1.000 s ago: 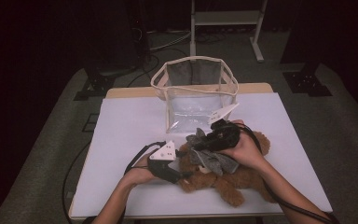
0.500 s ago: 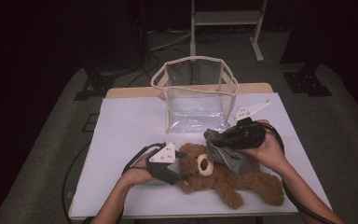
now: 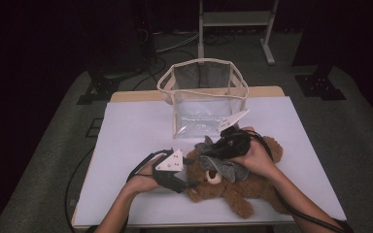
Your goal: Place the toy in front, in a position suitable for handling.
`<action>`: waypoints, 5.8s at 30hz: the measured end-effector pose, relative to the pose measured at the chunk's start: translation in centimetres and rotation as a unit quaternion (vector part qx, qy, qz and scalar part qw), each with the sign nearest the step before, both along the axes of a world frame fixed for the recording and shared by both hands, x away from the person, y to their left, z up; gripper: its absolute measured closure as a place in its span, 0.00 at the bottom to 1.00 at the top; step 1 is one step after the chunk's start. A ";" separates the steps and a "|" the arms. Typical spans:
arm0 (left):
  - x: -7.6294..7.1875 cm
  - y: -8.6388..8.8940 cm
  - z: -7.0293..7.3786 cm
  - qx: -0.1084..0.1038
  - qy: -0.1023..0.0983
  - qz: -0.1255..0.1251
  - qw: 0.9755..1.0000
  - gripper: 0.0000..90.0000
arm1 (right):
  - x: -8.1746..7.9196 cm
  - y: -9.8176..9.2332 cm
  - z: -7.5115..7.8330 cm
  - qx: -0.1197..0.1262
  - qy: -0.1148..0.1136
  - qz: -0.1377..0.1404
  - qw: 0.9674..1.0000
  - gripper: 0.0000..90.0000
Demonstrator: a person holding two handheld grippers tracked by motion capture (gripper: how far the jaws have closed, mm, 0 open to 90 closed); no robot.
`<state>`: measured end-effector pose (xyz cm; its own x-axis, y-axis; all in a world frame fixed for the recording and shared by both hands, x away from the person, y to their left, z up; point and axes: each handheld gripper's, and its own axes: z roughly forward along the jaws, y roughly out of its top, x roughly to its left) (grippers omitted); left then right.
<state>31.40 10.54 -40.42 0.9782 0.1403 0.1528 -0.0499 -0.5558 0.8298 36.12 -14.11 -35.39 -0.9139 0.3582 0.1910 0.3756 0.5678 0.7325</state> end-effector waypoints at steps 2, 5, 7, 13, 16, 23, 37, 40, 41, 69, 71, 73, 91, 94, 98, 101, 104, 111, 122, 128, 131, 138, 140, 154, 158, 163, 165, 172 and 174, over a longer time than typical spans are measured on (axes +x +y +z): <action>-0.1 -0.2 0.1 -0.007 0.001 0.001 1.000 0.35 | -0.3 -1.4 0.2 0.012 0.003 -0.008 1.000 0.79; -0.1 -0.5 -0.2 0.003 0.003 0.000 1.000 0.36 | -1.2 -3.5 0.7 0.017 0.002 -0.022 1.000 0.79; 0.0 -0.5 -0.4 0.003 0.009 -0.002 1.000 0.36 | -1.7 -4.8 1.1 0.019 0.001 -0.030 0.999 0.79; 0.2 -0.3 0.1 -0.006 0.008 -0.001 1.000 0.36 | -1.6 -4.7 0.8 0.016 0.002 -0.029 0.999 0.79; 0.0 -0.5 0.2 -0.010 0.008 -0.007 1.000 0.34 | -1.5 -2.5 -0.1 0.014 0.007 -0.010 1.000 0.79; -0.4 -0.7 -0.2 0.005 0.004 -0.018 1.000 0.35 | -1.3 -2.1 0.2 0.026 0.010 -0.001 1.000 0.79; 0.0 -0.1 0.9 -0.026 0.013 -0.010 1.000 0.36 | -2.0 -4.5 -0.1 0.019 0.004 -0.020 1.000 0.79; -0.1 -0.5 0.6 -0.021 0.019 -0.018 0.999 0.36 | -2.4 -2.9 -1.0 0.012 0.016 0.005 1.000 0.79; -0.2 -0.7 0.4 -0.016 0.020 -0.022 0.999 0.36 | -2.4 -2.7 -0.9 0.013 0.016 0.008 1.000 0.79; -0.3 -0.5 1.4 -0.021 0.010 -0.015 1.000 0.36 | -2.7 -3.1 -1.4 0.012 0.019 0.005 1.000 0.79; -0.3 -0.7 1.1 -0.017 0.019 -0.020 0.999 0.35 | -3.0 -2.8 -1.4 0.014 0.021 0.011 1.000 0.79; -0.4 -1.0 0.7 -0.013 0.026 -0.028 0.999 0.35 | -3.2 -3.0 -1.2 0.015 0.019 0.011 1.000 0.79; -1.0 -1.2 0.7 0.006 0.015 -0.042 0.999 0.36 | -4.9 -13.8 4.2 0.101 -0.027 -0.086 0.991 0.79; -1.0 -1.2 0.8 0.008 0.012 -0.043 0.999 0.36 | -5.7 -15.8 4.6 0.094 -0.035 -0.105 0.989 0.79; -1.0 -1.2 0.8 0.008 0.014 -0.042 0.999 0.36 | -6.8 -18.1 5.3 0.094 -0.048 -0.130 0.986 0.79; -1.0 -1.2 0.8 0.009 0.013 -0.043 0.999 0.36 | -7.1 -19.1 5.6 0.092 -0.054 -0.142 0.984 0.79; -1.0 -1.3 0.9 0.008 0.013 -0.043 0.999 0.35 | -6.9 -18.6 5.0 0.075 -0.050 -0.141 0.986 0.79; -1.0 -1.1 1.0 0.011 0.011 -0.044 0.999 0.35 | -4.0 -13.1 0.8 0.033 0.004 -0.089 0.995 0.79; -0.8 -1.4 1.9 -0.028 0.025 -0.038 0.999 0.31 | -4.4 -10.0 -1.9 0.054 0.026 -0.057 0.997 0.79; -1.5 -2.3 1.7 -0.005 0.025 -0.062 0.998 0.34 | -6.1 -10.9 -1.7 0.069 0.016 -0.052 0.996 0.79; -1.7 -2.4 1.7 0.004 0.022 -0.061 0.998 0.35 | -5.7 -11.6 -0.7 0.075 0.001 -0.061 0.995 0.79; -1.6 -2.4 1.7 0.006 0.018 -0.062 0.998 0.35 | -4.3 -11.6 -1.2 0.085 0.009 -0.078 0.993 0.79; -1.6 -2.3 1.9 0.012 0.010 -0.061 0.998 0.33 | -4.7 -11.1 -2.5 0.081 0.013 -0.076 0.994 0.79; -0.7 -2.5 2.2 -0.025 0.069 -0.034 0.997 0.18 | -8.5 -12.0 -3.3 0.084 -0.015 -0.070 0.994 0.79; -0.3 -3.5 1.4 -0.017 0.104 -0.039 0.994 0.12 | -9.3 -12.2 -3.4 0.084 -0.019 -0.070 0.994 0.79; -0.1 -4.4 1.1 -0.001 0.125 -0.046 0.991 0.11 | -9.5 -12.3 -3.5 0.089 -0.018 -0.070 0.993 0.79; 0.1 -4.7 1.0 0.006 0.140 -0.055 0.989 0.14 | -9.4 -12.2 -3.5 0.087 -0.017 -0.070 0.994 0.79; -0.1 -4.6 1.8 0.041 0.105 -0.040 0.993 0.55 | -9.1 -12.2 -3.5 0.094 -0.016 -0.077 0.992 0.79; 0.0 -4.5 2.3 0.042 0.087 -0.036 0.995 0.58 | -8.8 -12.3 -3.4 0.100 -0.014 -0.082 0.992 0.79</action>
<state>31.40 6.01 -38.13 0.9979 0.0637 -0.0119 0.0491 -0.6230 0.7807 27.30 -26.45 -38.77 -0.8528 0.4590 0.2492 0.4289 0.3433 0.8356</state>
